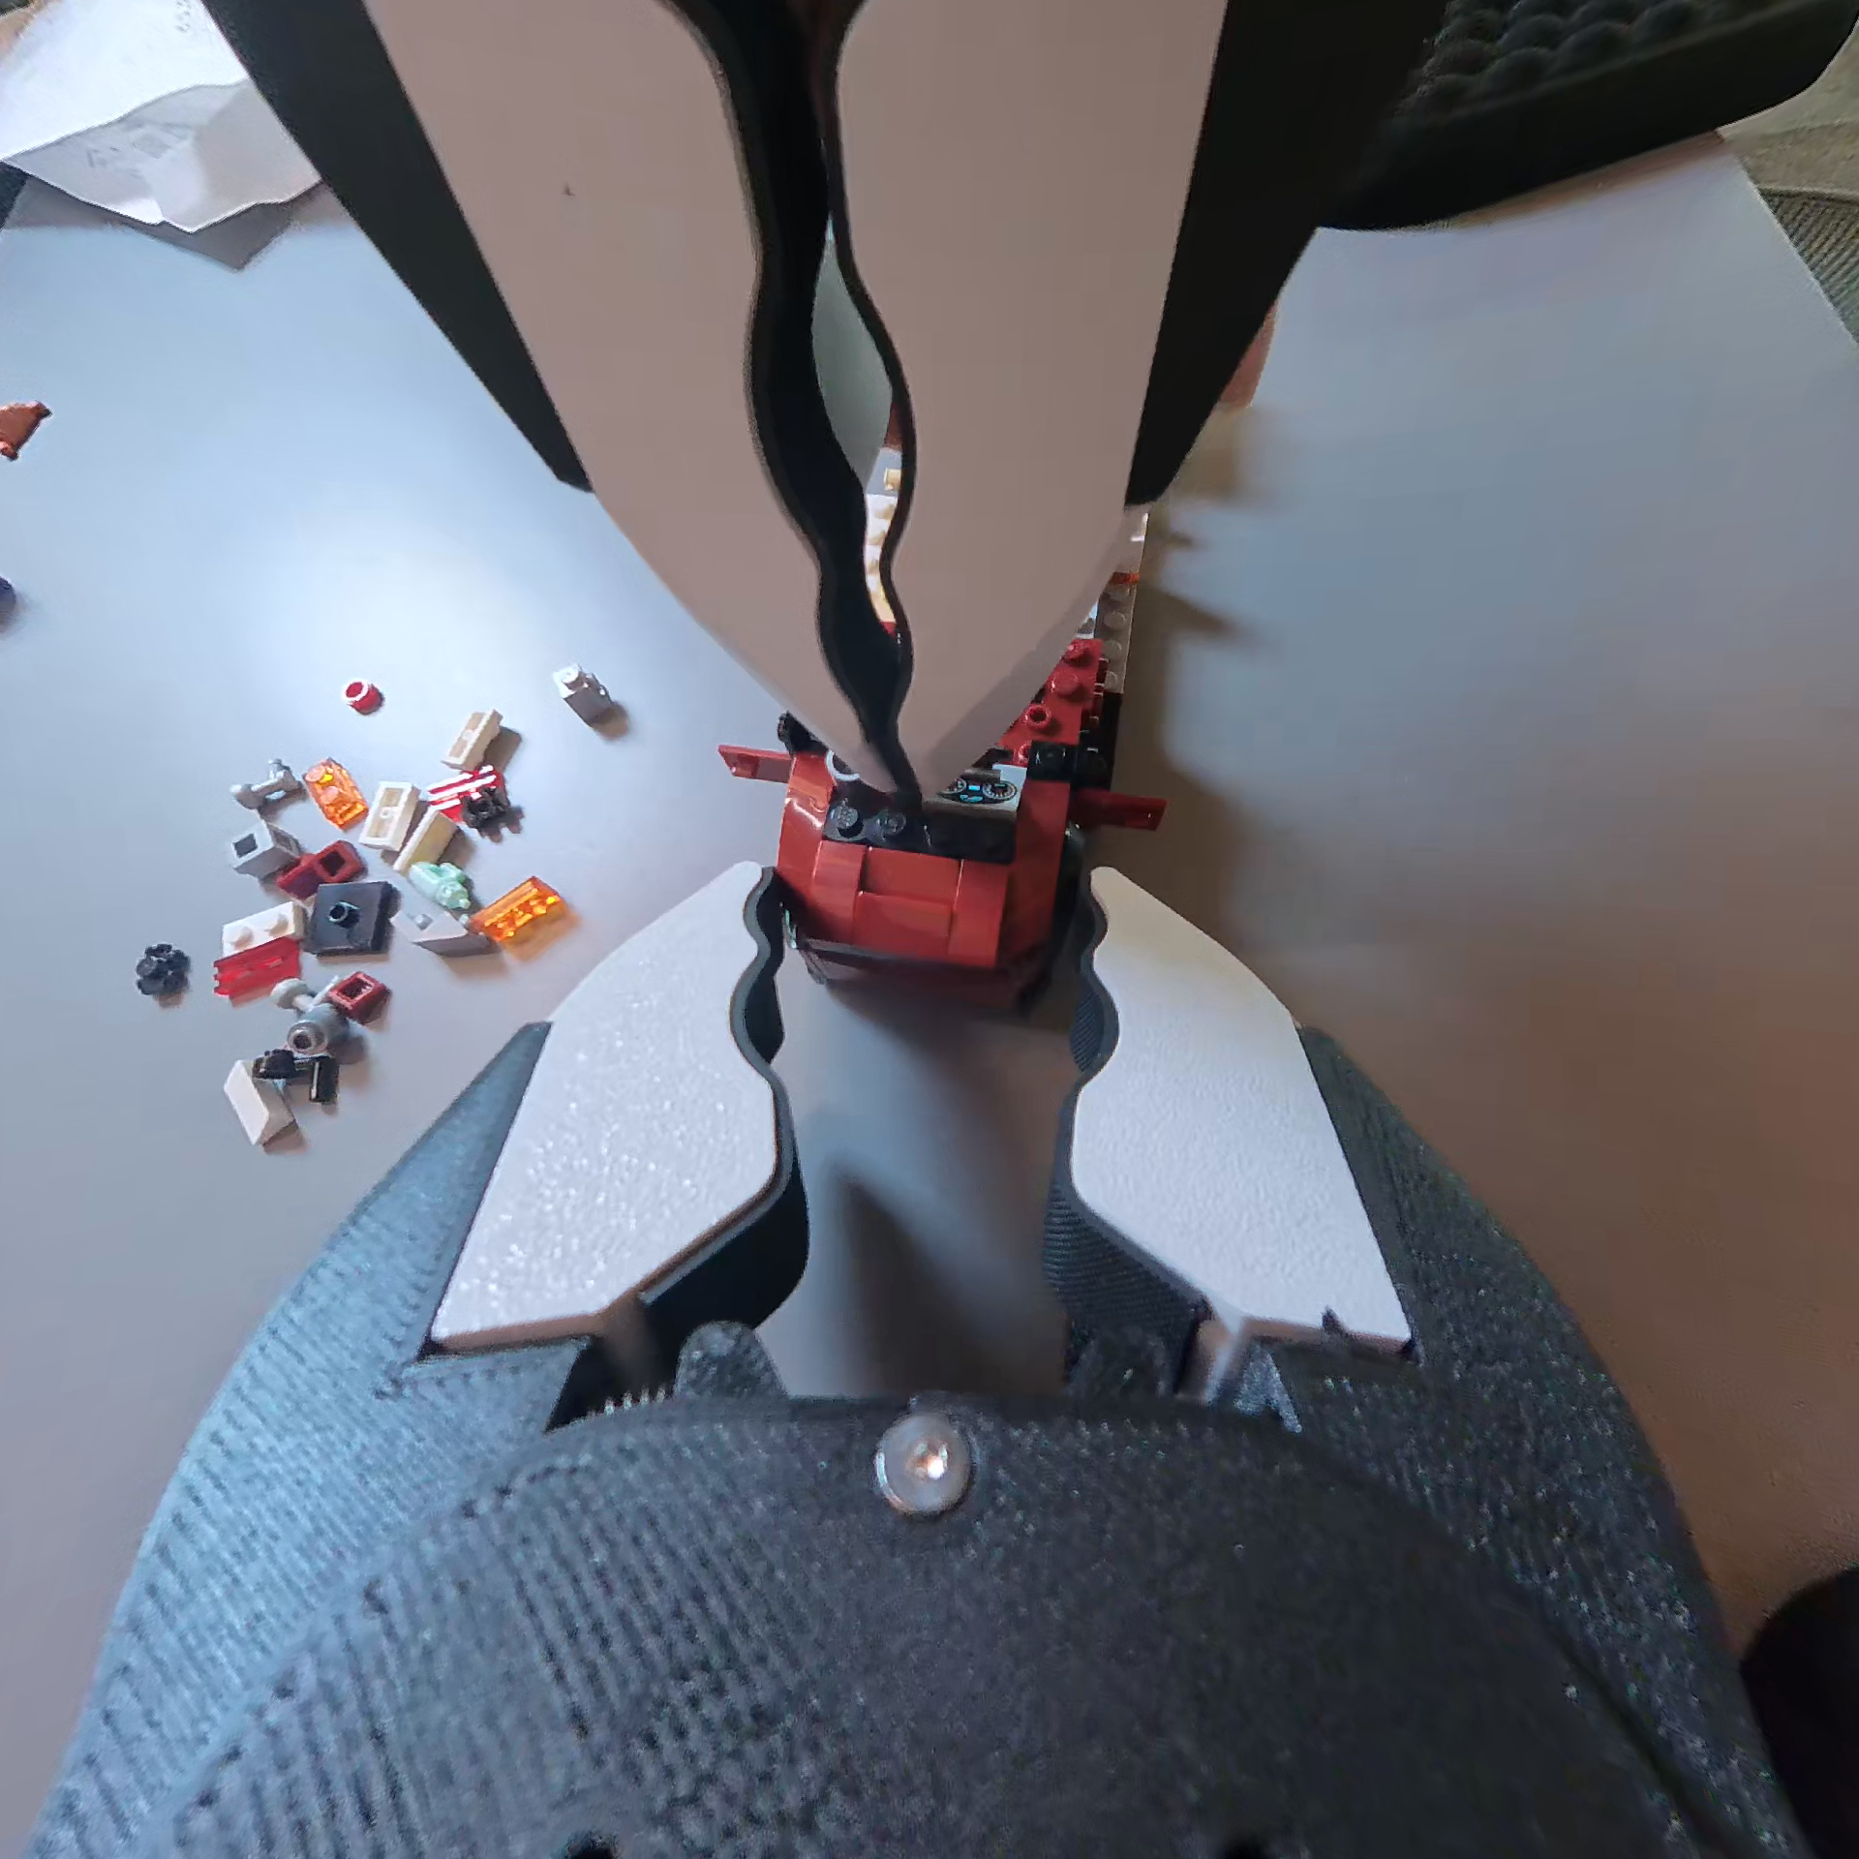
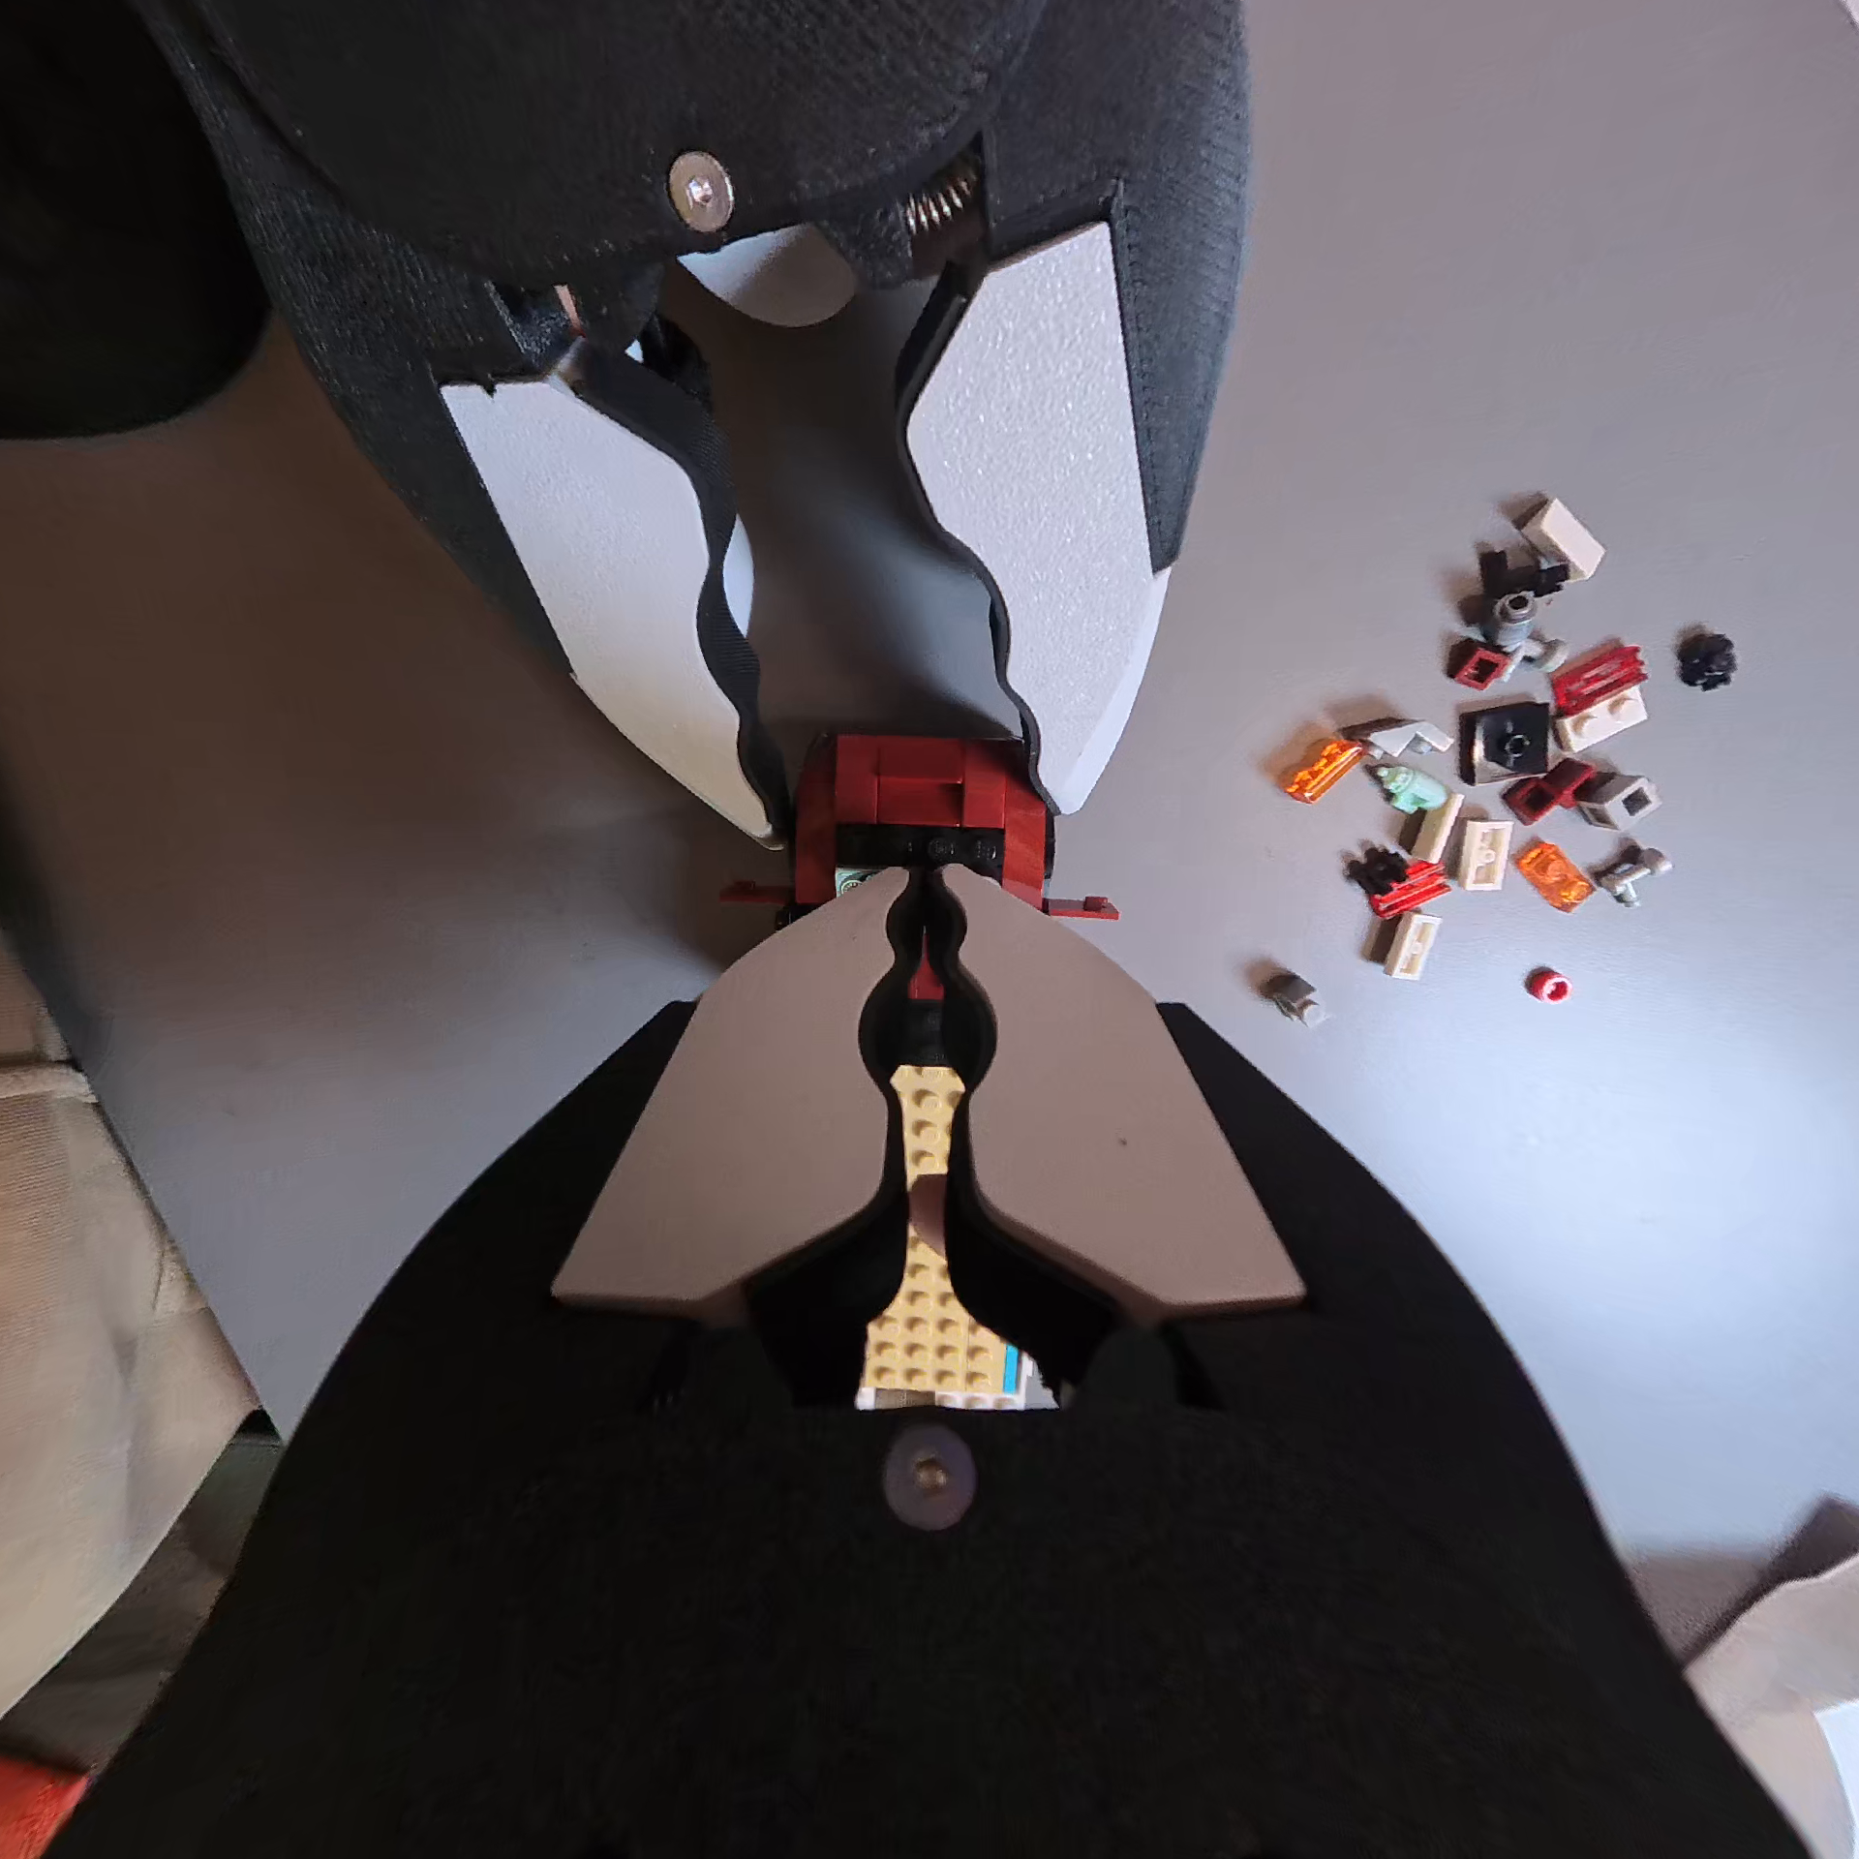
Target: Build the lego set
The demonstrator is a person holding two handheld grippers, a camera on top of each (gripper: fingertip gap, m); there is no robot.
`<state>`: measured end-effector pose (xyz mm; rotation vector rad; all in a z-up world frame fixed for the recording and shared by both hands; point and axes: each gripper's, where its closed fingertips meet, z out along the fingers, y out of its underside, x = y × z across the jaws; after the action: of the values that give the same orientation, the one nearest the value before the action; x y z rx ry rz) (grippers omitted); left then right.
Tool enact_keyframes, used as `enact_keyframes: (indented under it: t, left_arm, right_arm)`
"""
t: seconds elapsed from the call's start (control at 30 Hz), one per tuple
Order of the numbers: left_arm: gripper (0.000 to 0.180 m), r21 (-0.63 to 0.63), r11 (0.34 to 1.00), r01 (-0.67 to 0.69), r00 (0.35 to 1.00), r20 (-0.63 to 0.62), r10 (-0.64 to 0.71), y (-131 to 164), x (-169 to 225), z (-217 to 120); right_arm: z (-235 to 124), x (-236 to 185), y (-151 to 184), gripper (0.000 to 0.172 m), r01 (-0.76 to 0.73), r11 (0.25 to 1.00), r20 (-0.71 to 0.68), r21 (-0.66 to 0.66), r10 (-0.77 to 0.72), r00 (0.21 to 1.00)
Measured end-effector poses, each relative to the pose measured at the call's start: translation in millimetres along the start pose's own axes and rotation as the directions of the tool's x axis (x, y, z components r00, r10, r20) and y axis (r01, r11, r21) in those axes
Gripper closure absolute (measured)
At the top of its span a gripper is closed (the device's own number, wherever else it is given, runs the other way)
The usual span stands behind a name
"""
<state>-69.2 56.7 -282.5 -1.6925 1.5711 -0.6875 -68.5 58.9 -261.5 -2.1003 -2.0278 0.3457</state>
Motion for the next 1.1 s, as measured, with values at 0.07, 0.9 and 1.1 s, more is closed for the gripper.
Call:
enact_keyframes:
  t: [0.07, 0.9, 1.1]
  left_arm:
    - [0.124, 0.000, 1.000, -0.001, 1.000, -0.005, 0.001, 0, 0, 0]
    - [0.124, 0.078, 0.997, 0.000, 1.000, 0.024, -0.002, -8, 2, 10]
    - [0.124, 0.076, 0.997, 0.009, 0.999, 0.043, -0.013, -9, 2, 11]
  right_arm:
    - [-1, 0, 0, 0.172, -0.011, 0.999, 0.016, 0.030, 0.010, 1.000]
    - [-22, 3, 25, 0.165, 0.032, 0.829, -0.185, 0.559, 0.087, 0.979]
    - [-10, 6, 16, 0.166, 0.122, 0.871, -0.176, 0.476, -0.041, 0.983]
